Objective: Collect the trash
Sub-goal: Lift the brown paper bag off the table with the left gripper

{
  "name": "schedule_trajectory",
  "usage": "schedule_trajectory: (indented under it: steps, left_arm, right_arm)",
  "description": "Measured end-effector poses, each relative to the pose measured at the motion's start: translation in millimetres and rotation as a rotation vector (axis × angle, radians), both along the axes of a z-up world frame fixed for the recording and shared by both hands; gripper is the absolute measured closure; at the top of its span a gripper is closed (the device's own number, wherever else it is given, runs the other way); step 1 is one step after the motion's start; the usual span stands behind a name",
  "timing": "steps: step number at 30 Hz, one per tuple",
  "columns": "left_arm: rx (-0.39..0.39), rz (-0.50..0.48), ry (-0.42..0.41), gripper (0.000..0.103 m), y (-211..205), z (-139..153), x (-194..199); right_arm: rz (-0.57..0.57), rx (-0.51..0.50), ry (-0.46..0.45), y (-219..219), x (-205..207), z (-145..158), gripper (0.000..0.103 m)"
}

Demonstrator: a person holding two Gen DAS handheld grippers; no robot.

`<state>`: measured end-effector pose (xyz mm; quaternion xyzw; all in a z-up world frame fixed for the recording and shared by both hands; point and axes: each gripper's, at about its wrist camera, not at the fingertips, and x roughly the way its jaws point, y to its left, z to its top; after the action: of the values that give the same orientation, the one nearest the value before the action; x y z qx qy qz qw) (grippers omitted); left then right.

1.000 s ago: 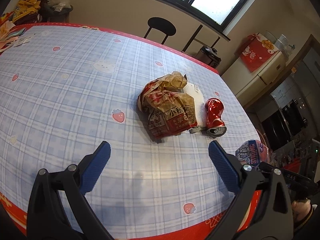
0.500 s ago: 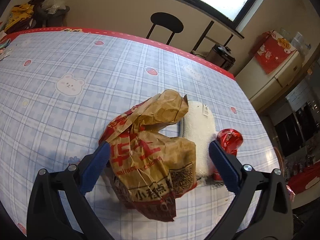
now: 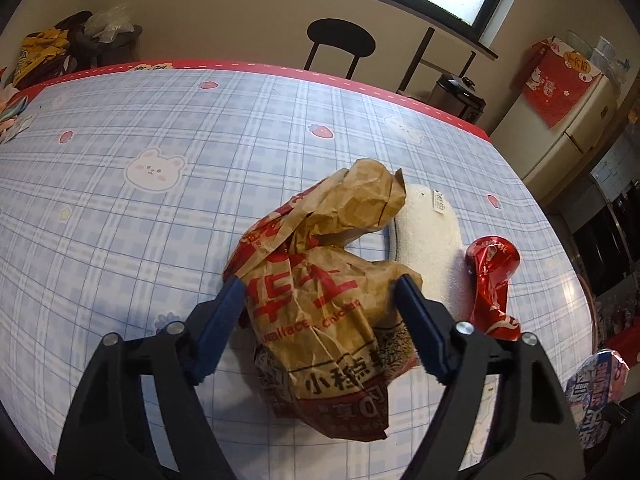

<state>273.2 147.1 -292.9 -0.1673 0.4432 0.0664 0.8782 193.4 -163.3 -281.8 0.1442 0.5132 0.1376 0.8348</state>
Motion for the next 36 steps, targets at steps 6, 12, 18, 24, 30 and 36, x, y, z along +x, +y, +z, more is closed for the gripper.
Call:
schedule_trajectory:
  steps: [6,12,18,24,30,36]
  left_arm:
    - [0.011,-0.104,-0.051,0.098,-1.1,21.4,-24.9]
    - [-0.07,-0.09,-0.043,0.098,20.0,19.7,-57.0]
    - [-0.22,-0.06,-0.08,0.037,27.9,19.8,-72.6]
    - [-0.182,-0.116,-0.037,0.015,-15.5,14.9,-53.0]
    - [-0.101,-0.09,0.055,0.007,-40.0,-10.3,-26.8]
    - [-0.093,-0.101,0.073,0.027,-39.5,-25.9,-14.4]
  right_arm:
    - [-0.005,0.007,-0.02,2.9,-7.8,10.9,0.097]
    - [-0.001,0.014,-0.052,12.0,-19.2,25.0,0.097]
    - [-0.006,0.008,-0.063,16.3,-30.5,31.1,0.097]
    - [-0.029,0.001,-0.045,8.1,-34.0,25.4,0.097]
    - [-0.052,0.001,-0.029,-2.1,-32.7,18.6,0.097]
    - [-0.078,0.003,-0.008,-12.6,-30.0,11.7,0.097]
